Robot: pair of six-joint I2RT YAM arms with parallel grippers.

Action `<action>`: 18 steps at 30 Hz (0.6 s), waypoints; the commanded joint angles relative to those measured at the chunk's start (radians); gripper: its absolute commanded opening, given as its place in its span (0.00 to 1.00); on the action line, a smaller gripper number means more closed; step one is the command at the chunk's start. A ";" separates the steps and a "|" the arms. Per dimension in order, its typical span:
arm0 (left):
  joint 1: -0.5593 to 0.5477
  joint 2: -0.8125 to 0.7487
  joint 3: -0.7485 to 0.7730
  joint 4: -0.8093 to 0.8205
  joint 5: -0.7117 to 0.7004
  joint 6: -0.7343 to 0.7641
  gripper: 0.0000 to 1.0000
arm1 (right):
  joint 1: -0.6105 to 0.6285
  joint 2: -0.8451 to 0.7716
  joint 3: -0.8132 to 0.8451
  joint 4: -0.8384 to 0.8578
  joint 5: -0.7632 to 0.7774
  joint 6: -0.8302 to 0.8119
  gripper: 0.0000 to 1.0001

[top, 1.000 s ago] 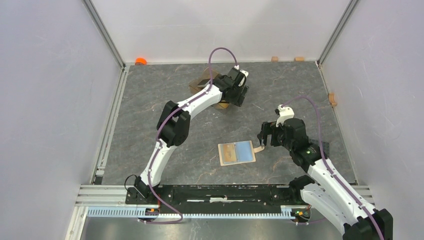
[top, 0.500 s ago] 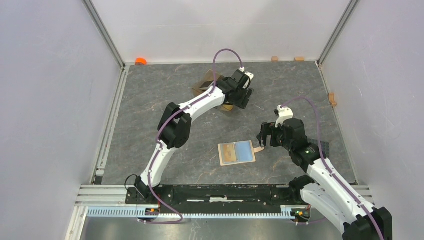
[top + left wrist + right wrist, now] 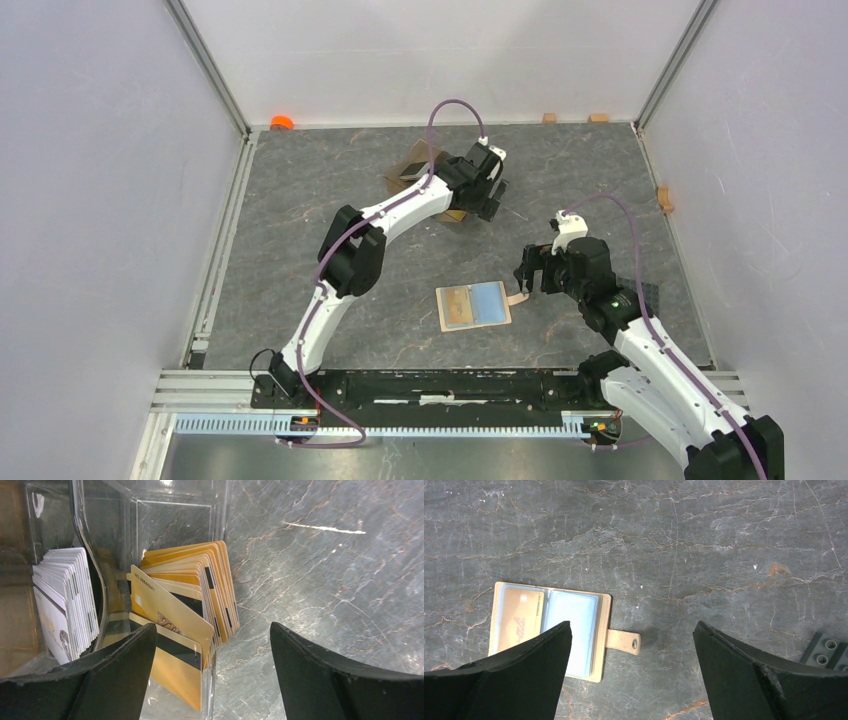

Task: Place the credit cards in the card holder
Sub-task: Pick up the credit card from the storage box.

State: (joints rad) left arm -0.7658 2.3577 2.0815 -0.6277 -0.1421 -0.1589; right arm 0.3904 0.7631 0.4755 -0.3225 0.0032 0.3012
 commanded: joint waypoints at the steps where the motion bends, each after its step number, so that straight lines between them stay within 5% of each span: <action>1: 0.000 0.026 0.044 -0.040 -0.039 -0.021 0.91 | -0.004 -0.015 0.002 0.032 0.000 0.006 0.95; 18: -0.010 -0.059 0.003 -0.067 0.131 -0.098 0.91 | -0.006 -0.019 -0.007 0.042 -0.031 0.019 0.95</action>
State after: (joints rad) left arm -0.7589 2.3737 2.0842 -0.6796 -0.0975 -0.2043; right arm 0.3897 0.7593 0.4747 -0.3084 -0.0219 0.3103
